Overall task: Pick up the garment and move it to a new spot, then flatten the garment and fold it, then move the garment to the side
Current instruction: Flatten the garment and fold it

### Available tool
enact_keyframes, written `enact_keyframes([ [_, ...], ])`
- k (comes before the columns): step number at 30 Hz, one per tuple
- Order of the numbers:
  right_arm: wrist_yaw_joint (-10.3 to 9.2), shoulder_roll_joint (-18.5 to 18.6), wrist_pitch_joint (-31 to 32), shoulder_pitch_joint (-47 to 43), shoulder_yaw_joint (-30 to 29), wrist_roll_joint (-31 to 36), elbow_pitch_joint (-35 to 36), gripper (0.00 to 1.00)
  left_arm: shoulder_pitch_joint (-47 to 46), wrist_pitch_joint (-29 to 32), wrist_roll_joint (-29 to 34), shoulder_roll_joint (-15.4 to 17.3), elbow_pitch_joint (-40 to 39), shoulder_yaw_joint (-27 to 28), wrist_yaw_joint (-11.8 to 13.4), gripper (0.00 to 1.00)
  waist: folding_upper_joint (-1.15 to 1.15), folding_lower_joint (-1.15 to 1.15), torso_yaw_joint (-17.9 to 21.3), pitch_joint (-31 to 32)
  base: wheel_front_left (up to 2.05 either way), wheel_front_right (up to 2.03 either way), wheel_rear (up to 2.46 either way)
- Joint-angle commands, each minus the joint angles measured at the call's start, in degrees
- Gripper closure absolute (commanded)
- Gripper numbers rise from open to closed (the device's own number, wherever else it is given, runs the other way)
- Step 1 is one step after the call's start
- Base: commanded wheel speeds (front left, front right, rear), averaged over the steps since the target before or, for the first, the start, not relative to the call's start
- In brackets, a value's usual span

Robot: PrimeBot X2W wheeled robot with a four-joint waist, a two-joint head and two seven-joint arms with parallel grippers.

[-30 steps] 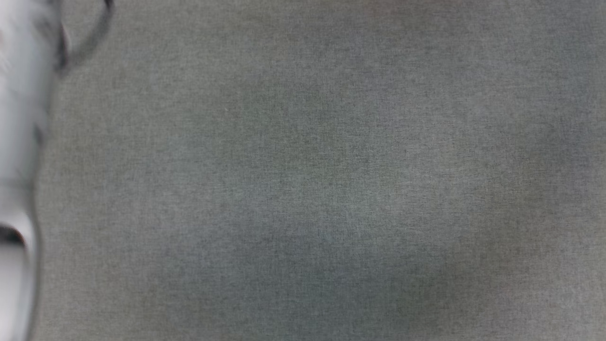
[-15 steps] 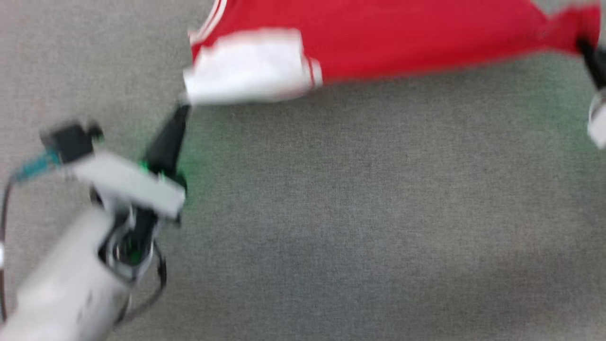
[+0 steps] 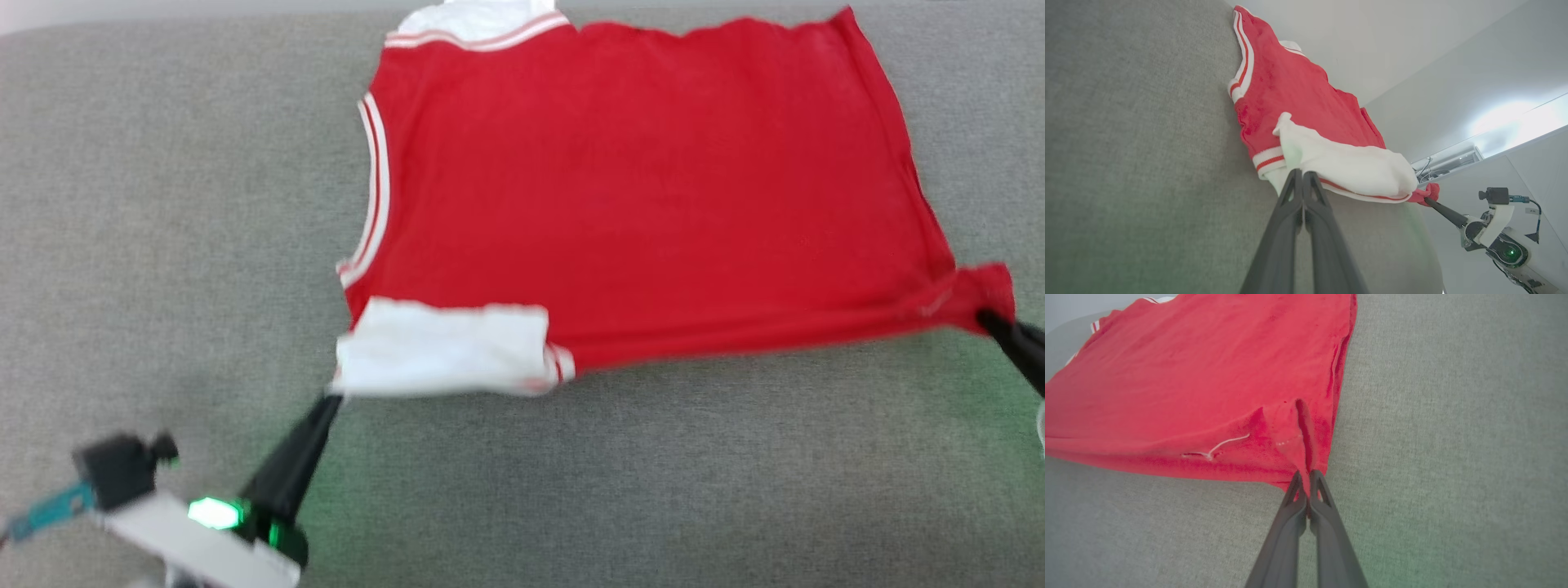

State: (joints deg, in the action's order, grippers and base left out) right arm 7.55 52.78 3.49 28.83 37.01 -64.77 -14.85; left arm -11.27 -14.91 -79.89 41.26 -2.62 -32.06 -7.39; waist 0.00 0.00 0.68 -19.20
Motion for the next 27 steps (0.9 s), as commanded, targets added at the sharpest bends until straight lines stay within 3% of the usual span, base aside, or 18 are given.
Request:
enact_keyframes([
  [1, -0.13, 0.82, -0.08, -3.26, -2.14, -0.99, 1.59, 1.00, 3.36, -0.36, 1.03, 0.72, -1.69, 0.83, -0.10, 1.00, 0.00, 0.00, -0.25, 0.07, 0.00, 0.00, 0.00],
  [7, -0.13, 2.64, 0.99, -14.91, -9.92, 0.27, 8.70, 1.00, 11.64, -0.32, 3.56, 1.68, -8.95, 3.07, 0.59, 1.00, 0.00, 0.00, -0.63, -0.09, 0.00, 0.00, 0.00],
  [12, -0.12, -0.02, 3.63, -20.47, -17.69, 2.85, 13.48, 1.00, 11.75, 0.23, 5.01, 2.43, -12.50, 3.56, 1.25, 1.00, 0.00, 0.00, -0.44, 0.23, 0.00, 0.00, 0.00],
  [18, -0.11, -6.80, 10.39, -17.29, -24.18, 7.41, 15.81, 1.00, 0.69, 4.32, 2.57, -0.44, -10.96, 3.60, 0.35, 1.00, 0.00, 0.00, -0.24, -0.04, 0.00, 0.00, 0.00],
  [22, -0.11, -12.03, 14.98, -11.45, -25.81, 9.68, 13.75, 1.00, -9.20, 8.57, 0.41, -2.75, -4.99, 2.84, -0.08, 1.00, 0.00, 0.00, 0.08, -1.25, 0.00, 0.00, 0.00],
  [27, -0.11, -15.67, 18.25, -4.76, -26.36, 13.01, 8.07, 1.00, -19.50, 11.40, -0.84, -6.16, 5.03, 1.70, -0.17, 1.00, 0.00, 0.00, 0.11, -3.20, 0.00, 0.00, 0.00],
])
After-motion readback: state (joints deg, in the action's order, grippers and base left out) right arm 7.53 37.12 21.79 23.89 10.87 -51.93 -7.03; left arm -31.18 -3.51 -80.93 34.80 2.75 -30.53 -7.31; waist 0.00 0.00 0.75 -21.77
